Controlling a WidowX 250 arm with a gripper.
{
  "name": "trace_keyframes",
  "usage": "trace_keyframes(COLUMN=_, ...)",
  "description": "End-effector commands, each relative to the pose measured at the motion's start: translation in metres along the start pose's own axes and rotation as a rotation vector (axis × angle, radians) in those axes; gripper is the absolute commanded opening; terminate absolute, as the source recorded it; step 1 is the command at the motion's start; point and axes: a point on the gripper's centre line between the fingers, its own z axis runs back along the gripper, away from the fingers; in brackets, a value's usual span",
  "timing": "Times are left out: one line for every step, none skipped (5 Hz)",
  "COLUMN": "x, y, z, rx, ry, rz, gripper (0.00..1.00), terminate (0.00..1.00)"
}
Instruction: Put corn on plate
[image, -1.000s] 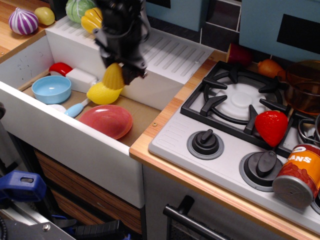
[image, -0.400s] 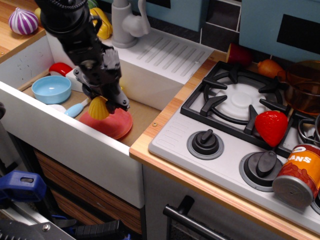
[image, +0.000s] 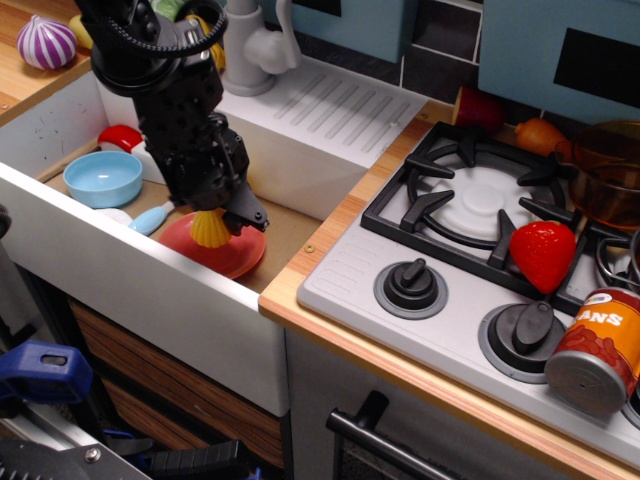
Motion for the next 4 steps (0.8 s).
trace_keyframes(x=0.0197, y=0.0019, z=0.0121, rx=-0.059, ry=-0.003, rz=0.051, gripper=1.0, terminate=0.0)
trace_keyframes(x=0.0197, y=0.0019, z=0.0121, rx=-0.059, ry=-0.003, rz=0.051, gripper=1.0, terminate=0.0)
trace_keyframes(x=0.0197, y=0.0019, z=0.0121, rx=-0.059, ry=-0.003, rz=0.051, gripper=1.0, terminate=0.0)
trace_keyframes(x=0.0197, y=0.0019, z=0.0121, rx=-0.059, ry=-0.003, rz=0.051, gripper=1.0, terminate=1.0)
